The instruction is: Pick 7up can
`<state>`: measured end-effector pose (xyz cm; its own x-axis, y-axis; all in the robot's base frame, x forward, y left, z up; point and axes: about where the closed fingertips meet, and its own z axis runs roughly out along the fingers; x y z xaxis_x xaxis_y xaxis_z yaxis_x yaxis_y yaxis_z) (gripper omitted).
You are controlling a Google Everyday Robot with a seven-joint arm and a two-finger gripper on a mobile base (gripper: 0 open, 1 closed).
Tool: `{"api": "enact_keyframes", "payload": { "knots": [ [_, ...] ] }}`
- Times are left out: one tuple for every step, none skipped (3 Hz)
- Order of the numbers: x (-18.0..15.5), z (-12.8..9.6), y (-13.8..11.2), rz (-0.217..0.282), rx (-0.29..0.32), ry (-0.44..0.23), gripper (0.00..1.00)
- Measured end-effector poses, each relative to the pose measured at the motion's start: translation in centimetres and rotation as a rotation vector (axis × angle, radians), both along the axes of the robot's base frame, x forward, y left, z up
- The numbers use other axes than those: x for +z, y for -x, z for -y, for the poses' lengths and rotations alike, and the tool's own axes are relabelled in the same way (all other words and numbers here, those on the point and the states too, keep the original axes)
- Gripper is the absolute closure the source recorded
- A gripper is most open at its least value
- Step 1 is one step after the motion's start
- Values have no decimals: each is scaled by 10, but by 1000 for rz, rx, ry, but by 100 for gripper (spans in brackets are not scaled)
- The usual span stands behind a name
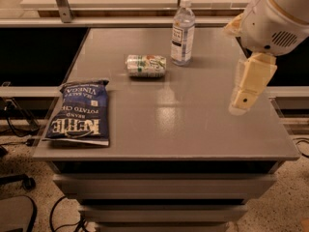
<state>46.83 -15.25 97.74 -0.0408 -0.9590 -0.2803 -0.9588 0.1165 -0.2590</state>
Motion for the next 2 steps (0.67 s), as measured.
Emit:
{"api": "enact_keyframes", "payload": {
  "knots": [
    [-7,-51,-14,10,108,-1,0],
    [-7,-53,-16,23,101,5,0]
  ]
}}
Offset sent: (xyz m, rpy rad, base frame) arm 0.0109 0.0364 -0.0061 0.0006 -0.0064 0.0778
